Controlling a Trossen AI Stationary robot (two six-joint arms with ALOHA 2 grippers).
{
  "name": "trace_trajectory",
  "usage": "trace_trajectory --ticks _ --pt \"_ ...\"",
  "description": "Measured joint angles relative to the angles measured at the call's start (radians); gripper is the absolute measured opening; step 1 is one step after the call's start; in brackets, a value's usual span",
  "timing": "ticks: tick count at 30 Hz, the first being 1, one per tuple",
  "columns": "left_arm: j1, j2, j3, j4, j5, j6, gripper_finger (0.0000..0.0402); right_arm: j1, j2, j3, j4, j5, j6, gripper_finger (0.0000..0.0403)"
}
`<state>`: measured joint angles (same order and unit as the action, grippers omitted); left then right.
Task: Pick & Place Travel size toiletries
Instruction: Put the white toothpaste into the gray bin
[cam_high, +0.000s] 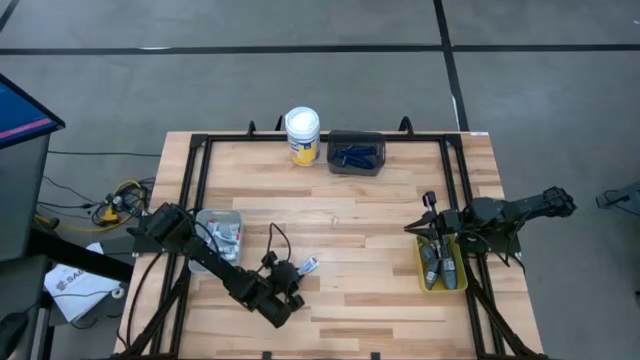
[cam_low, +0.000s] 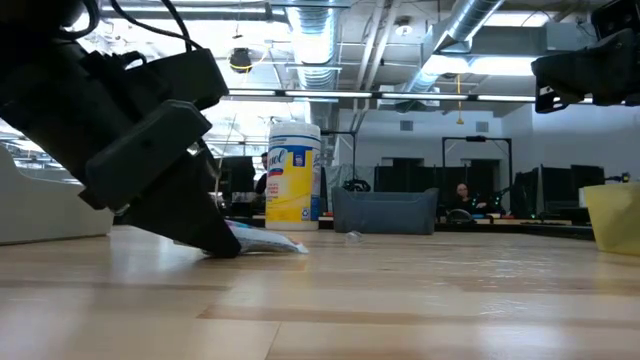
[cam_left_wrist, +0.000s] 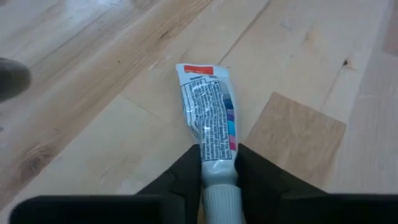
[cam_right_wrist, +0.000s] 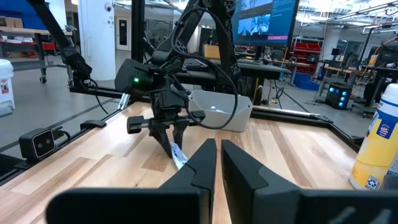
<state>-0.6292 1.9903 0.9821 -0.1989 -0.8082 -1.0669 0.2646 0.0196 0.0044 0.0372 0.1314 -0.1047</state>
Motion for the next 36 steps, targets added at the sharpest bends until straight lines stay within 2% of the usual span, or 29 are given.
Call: trace_trajectory --ticks 4,10,18,23,26,29,36 --pt "0.0 -0.007 -0.001 -0.003 0.001 0.016 0.0063 0.0 0.0 0.0 0.0 0.0 0.0 0.0017" --pt "0.011 -0.113 -0.005 -0.101 0.019 0.107 0.0071 0.0 0.0 0.0 0.0 0.0 0.0 0.0017" --pt "0.013 -0.418 -0.004 -0.529 -0.016 0.102 0.0062 0.0 0.0 0.0 0.0 0.0 0.0 0.0017" --pt "0.014 -0.621 -0.004 -0.809 -0.011 -0.018 0.0069 0.0 0.0 0.0 0.0 0.0 0.0 0.0017" --pt "0.014 -0.719 -0.006 -0.93 0.037 -0.077 0.0069 0.0 0.0 0.0 0.0 0.0 0.0 0.0017" --pt "0.014 -0.805 -0.037 -0.984 0.118 -0.115 0.0065 0.0 0.0 0.0 0.0 0.0 0.0 0.0017" --pt "0.014 -0.96 -0.168 -1.063 0.406 -0.229 0.0066 0.0 0.0 0.0 0.0 0.0 0.0 0.0017"
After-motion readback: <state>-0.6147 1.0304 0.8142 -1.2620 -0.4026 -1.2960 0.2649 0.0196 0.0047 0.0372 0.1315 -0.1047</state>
